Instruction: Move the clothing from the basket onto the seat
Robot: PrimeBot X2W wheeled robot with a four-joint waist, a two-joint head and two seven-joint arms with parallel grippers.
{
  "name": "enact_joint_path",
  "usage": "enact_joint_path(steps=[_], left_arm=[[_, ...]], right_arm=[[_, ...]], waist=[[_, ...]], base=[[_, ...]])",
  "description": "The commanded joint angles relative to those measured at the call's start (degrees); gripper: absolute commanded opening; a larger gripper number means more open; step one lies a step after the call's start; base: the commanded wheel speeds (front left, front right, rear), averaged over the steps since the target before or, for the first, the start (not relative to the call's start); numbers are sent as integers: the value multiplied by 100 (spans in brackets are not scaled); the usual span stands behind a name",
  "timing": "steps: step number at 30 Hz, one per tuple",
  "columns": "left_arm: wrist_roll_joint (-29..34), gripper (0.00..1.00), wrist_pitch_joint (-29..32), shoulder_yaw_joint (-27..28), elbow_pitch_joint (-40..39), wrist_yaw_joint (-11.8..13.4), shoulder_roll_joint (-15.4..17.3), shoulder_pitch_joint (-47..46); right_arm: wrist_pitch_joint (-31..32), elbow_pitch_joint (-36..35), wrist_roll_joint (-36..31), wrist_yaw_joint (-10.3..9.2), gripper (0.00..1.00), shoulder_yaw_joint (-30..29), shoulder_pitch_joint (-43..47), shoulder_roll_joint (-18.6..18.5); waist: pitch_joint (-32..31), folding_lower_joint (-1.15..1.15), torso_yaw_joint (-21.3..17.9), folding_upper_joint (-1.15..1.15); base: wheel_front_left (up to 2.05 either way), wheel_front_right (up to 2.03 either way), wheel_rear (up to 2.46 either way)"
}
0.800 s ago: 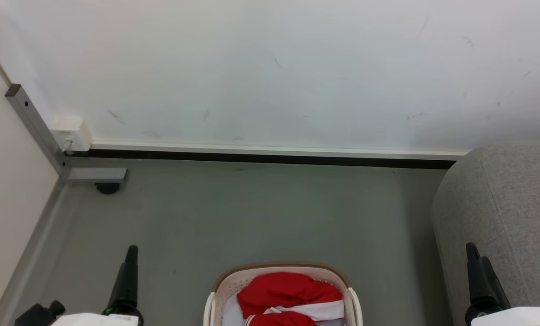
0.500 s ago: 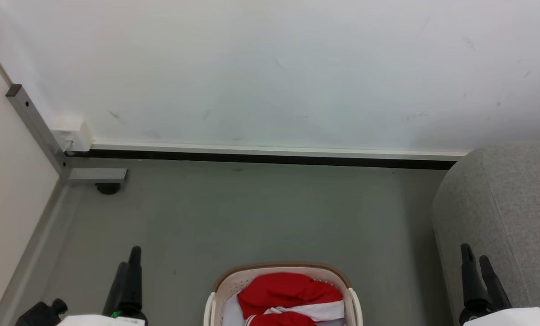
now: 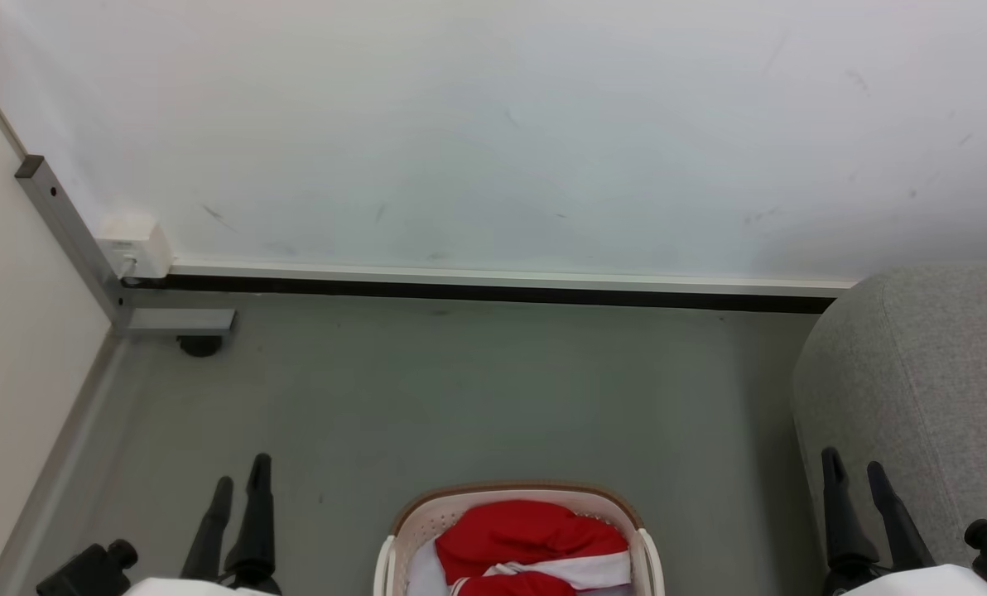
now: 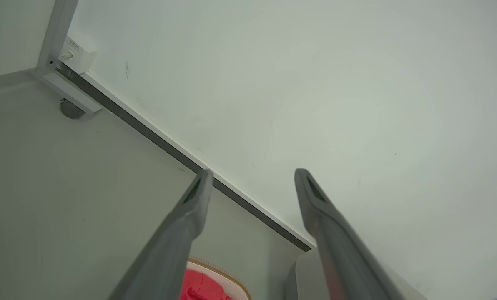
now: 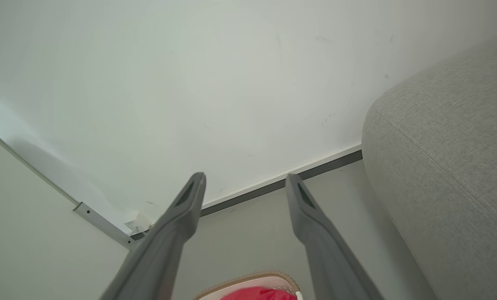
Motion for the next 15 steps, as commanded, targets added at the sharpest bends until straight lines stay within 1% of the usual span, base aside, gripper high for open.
enact_joint_path(steps=[1, 15], left_arm=[[274, 100, -85, -14, -96, 3, 85, -2], [1424, 100, -307, -113, -156, 4, 183, 78]], right_arm=[[-60, -56, -209, -5, 100, 18, 0, -69], [-287, -36, -1130, -7, 100, 65, 28, -110]], waist=[[-1, 0, 4, 0], [-27, 0, 9, 0]], base=[[0, 0, 0], [0, 0, 0]])
